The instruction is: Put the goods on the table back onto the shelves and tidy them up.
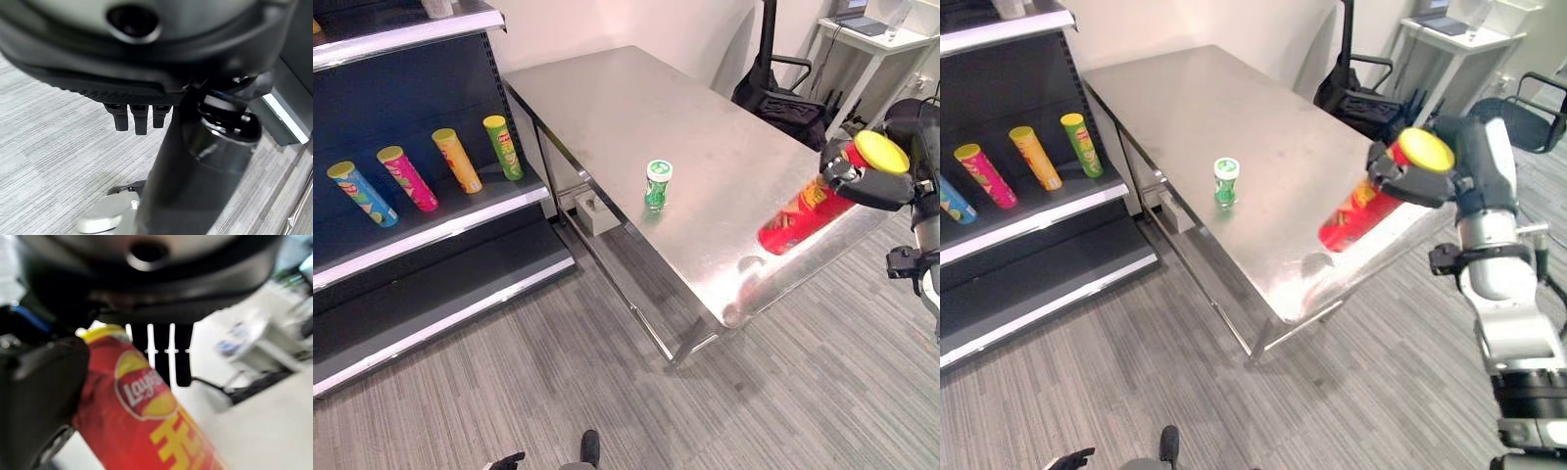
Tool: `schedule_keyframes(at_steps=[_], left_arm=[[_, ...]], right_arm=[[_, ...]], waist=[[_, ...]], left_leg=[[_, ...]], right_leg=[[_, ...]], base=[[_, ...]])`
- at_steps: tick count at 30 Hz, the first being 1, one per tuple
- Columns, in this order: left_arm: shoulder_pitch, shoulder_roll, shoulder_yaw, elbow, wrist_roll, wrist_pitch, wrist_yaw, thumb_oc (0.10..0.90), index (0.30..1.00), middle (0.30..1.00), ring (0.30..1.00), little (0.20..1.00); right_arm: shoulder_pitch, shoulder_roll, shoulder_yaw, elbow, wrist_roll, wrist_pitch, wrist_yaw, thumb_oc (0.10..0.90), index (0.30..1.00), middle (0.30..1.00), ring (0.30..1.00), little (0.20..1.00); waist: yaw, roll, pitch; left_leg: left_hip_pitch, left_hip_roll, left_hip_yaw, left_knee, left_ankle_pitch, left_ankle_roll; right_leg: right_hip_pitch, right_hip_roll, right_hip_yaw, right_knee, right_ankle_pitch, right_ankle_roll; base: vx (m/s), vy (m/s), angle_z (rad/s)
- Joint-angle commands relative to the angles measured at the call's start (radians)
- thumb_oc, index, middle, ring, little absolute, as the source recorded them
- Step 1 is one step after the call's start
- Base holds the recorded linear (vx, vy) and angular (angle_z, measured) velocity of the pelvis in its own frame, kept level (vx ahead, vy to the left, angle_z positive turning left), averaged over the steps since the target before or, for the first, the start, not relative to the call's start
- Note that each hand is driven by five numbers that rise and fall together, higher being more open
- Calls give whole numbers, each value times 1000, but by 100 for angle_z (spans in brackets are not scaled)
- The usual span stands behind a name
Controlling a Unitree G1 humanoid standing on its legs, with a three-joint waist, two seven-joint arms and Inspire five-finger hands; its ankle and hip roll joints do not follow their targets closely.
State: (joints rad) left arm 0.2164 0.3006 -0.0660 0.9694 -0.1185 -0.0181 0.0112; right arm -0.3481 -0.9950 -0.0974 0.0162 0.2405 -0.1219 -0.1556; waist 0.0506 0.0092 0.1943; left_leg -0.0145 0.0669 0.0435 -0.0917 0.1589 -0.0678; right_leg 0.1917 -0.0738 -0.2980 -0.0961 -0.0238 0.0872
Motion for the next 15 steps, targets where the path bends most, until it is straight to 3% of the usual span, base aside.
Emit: schedule_keyframes(at_steps=[1,5,6,8,9,11,13,15], left_arm=[[-58,37,-36,11,-21,-21,8,800,900,900,900,900],[-58,28,-44,26,-4,-22,11,800,900,900,900,900],[-61,29,-44,29,-3,-24,16,800,900,900,900,900],[-79,26,-43,36,-10,-30,30,800,900,900,900,900],[-80,25,-44,37,-10,-31,30,800,900,900,900,900],[-93,26,-50,33,-17,-33,37,800,900,900,900,900],[-100,25,-56,31,-12,-30,38,800,900,900,900,900],[-105,22,-69,37,1,-27,34,800,900,900,900,900]], right_arm=[[-191,-101,-71,-45,13,-100,-93,400,300,300,300,300],[-188,-86,-102,-87,1,-111,-113,400,300,300,300,300],[-194,-91,-101,-93,-4,-114,-116,400,300,300,300,300],[-209,-111,-91,-104,-9,-110,-117,400,300,300,300,300],[-210,-111,-91,-104,-9,-110,-117,400,300,300,300,300],[-203,-126,-92,-103,-10,-103,-121,400,300,300,300,300],[-173,-119,-120,-110,-6,-99,-118,400,300,300,300,300],[-150,-108,-137,-116,-20,-88,-112,400,300,300,300,300]], waist=[[46,-21,-24],[29,-22,-34],[25,-24,-35],[4,-23,-42],[4,-21,-43],[-5,-12,-50],[-10,-2,-62],[-5,0,-75]], left_leg=[[-24,112,27,123,-86,-94],[-22,154,68,113,-83,-95],[-9,176,75,107,-81,-99],[18,262,115,76,-37,-120],[20,264,114,71,-34,-122],[29,314,151,40,6,-143],[38,323,175,22,-3,-150],[31,303,174,34,-30,-152]], right_leg=[[-61,-44,-43,9,-12,41],[-75,-70,-95,9,7,47],[-81,-82,-103,9,13,50],[-97,-118,-137,11,28,68],[-97,-116,-138,11,28,68],[-98,-139,-162,17,33,85],[-86,-162,-187,19,45,101],[-76,-202,-200,23,68,117]], base=[[-147,12,13],[-75,115,58],[-78,283,57],[-76,306,50],[-33,217,50],[-12,274,54],[16,337,40],[67,556,82]])
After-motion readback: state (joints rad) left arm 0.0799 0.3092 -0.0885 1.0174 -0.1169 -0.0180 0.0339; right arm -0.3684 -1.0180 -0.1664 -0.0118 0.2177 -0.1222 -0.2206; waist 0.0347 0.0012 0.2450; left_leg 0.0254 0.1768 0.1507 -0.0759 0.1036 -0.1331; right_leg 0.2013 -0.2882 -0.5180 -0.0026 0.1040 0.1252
